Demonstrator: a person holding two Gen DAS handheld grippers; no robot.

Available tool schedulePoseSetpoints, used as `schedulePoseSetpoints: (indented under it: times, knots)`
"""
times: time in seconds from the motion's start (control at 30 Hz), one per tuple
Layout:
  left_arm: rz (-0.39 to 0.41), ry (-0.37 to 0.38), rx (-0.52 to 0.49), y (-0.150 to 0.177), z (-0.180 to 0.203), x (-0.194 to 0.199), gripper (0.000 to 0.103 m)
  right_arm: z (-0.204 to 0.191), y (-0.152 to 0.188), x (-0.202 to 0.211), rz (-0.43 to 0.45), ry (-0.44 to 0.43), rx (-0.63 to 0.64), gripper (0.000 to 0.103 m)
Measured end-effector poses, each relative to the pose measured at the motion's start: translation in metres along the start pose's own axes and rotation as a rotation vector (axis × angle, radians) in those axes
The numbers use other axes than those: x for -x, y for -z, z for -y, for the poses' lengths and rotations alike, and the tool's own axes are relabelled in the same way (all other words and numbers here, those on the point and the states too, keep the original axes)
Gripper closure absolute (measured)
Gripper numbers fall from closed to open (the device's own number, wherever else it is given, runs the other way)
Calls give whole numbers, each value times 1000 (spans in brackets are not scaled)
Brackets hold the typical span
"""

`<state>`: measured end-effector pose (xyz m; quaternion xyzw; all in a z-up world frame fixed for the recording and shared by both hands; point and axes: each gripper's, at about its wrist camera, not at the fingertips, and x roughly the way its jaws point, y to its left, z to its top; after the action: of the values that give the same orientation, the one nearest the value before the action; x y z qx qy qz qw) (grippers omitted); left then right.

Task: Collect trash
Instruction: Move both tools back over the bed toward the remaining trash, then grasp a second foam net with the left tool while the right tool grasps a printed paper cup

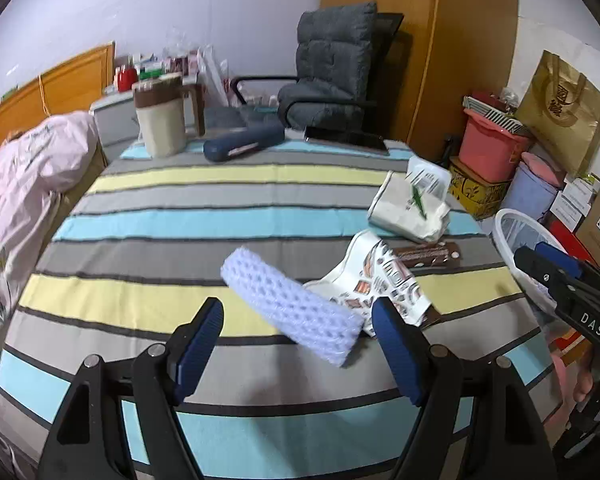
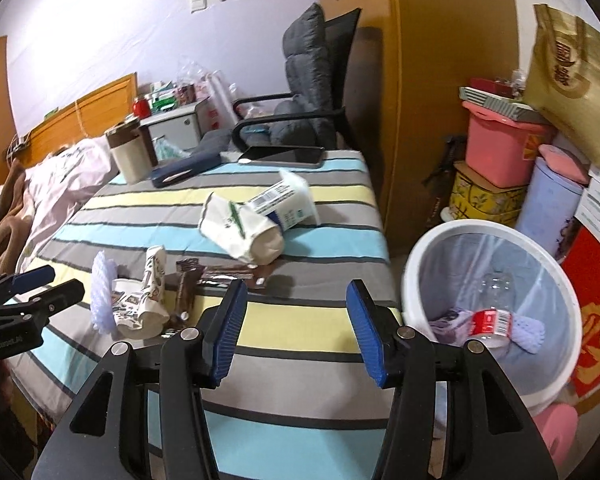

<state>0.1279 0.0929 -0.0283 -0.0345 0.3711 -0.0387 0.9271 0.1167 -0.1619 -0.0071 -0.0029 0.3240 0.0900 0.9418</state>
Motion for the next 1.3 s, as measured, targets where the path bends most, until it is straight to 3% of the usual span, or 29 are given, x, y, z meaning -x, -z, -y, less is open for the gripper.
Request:
schedulePoseSetpoints:
  times: [0.4,0.83,0.97,1.13,1.17,1.3]
  knots:
    - [-92,0,80,-6,-18,-45,24,-25,-1,-16,-37,-37,52,49]
    - [-106,-41,83,-4,-56,-46,24,-59,0,-32,-77,-168,88,49]
    - [-96,-14,72,-9,-61,-44,24,-70,0,-36,-92,-231,103,49]
    - [-94,16,54,-14,-61,-45,24,-80,1,-49,-131,-219,120,50]
    - [-93,21,49,-15,-60,-45,24,-81,1,-51,-137,-223,122,52]
    - [-103,35,48,-18,-59,-51,24,-82,4,-52,-156,-225,137,81]
